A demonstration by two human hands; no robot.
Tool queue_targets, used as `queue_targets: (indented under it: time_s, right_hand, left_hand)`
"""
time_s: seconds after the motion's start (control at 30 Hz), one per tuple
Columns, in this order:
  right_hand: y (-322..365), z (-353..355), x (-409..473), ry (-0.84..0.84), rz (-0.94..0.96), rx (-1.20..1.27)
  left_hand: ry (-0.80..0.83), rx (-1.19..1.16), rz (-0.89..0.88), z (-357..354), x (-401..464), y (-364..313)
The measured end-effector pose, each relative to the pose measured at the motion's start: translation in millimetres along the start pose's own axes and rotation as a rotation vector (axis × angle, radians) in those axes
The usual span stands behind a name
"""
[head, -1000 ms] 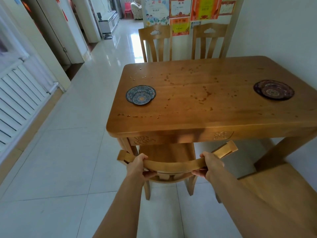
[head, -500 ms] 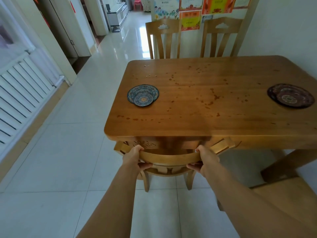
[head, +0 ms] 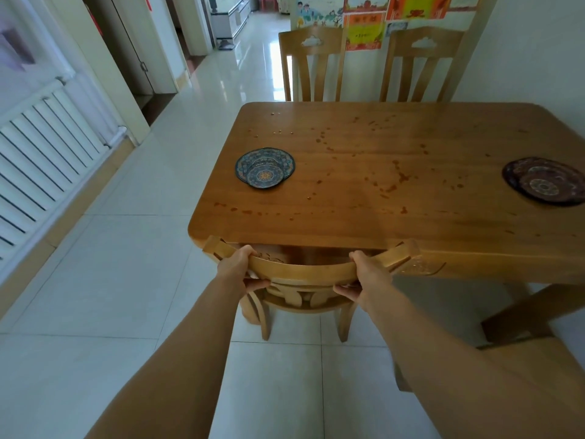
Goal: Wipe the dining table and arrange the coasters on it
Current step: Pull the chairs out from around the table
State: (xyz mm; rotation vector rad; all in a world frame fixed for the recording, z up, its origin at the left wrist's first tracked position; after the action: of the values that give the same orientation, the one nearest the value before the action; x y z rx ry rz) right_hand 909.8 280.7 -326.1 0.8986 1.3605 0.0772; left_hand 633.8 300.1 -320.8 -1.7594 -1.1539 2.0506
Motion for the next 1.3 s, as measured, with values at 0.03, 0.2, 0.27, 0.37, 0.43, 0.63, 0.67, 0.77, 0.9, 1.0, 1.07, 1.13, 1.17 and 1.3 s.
queue_targets:
  time_s: [0.03, 0.2, 0.27, 0.37, 0.43, 0.63, 0.67, 0.77, 0.9, 1.0, 1.07, 1.13, 1.17, 1.3]
  right_hand:
    - [-0.7, 0.1, -2.1, 0.026, -0.008, 0.014]
    - [-14.6, 14.2, -13.5, 0.171, -0.020, 0.066]
    - [-22.0, 30.1, -21.9, 0.161, -0.004, 0.083]
    - [-37.9, 57.6, -41.5, 0.148, 0.003, 0.104]
    - [-47.6, 73.5, -56.4, 0.180, 0.023, 0.116]
    - [-90.2, 178.9, -126.2, 0.148, 0.134, 0.206]
    - [-98.0, 203.6, -136.4, 0.120, 0.153, 0.221]
    - [-118.5, 264.2, -158.7, 0.039, 0.181, 0.249]
    - [-128.5, 352.1, -195.6, -0.058, 0.213, 0.293]
    - [-123.4, 423.8, -220.7, -0.144, 0.281, 0.306]
    - [-117.5, 467.7, -234.3, -0.223, 0.327, 0.295]
    - [-110.6, 517.4, -247.1, -0.339, 0.378, 0.263]
    - [-107.0, 545.2, -253.3, -0.399, 0.410, 0.251]
    - [-95.0, 637.5, -268.3, -0.599, 0.551, 0.177]
  left_hand:
    - [-0.002, -0.011, -0.005, -0.3, -3.1, 0.7]
    - [0.028, -0.151, -0.040, -8.5, -28.1, 20.9]
    - [0.058, -0.167, -0.042, -12.4, -48.0, 36.6]
    - [0.112, -0.196, -0.025, -15.8, -83.2, 65.0]
    - [0.157, -0.214, -0.016, -19.4, -107.8, 84.1]
    - [0.262, -0.156, -0.063, -28.5, -206.0, 172.1]
    - [0.286, -0.137, -0.069, -33.4, -224.2, 188.5]
    - [0.327, -0.074, -0.075, -49.3, -269.2, 230.6]
    - [0.457, 0.012, -0.014, -96.3, -330.0, 289.9]
    - [0.558, 0.099, 0.036, -142.5, -371.4, 335.5]
    - [0.600, 0.142, 0.063, -168.0, -393.3, 362.0]
    - [0.640, 0.175, 0.102, -193.5, -418.9, 390.6]
    - [0.654, 0.194, 0.117, -207.9, -432.0, 406.8]
    - [0.590, 0.256, 0.173, -251.0, -471.1, 465.3]
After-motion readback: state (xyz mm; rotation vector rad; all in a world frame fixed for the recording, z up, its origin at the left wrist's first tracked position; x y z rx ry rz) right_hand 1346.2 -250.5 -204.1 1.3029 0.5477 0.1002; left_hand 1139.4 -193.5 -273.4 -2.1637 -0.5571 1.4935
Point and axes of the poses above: each hand's wrist, its own x-axis towards the middle knuckle, its own z-axis out of the back of the hand, y = z × x, the point moved 9 cm from there along x, towards the middle knuckle
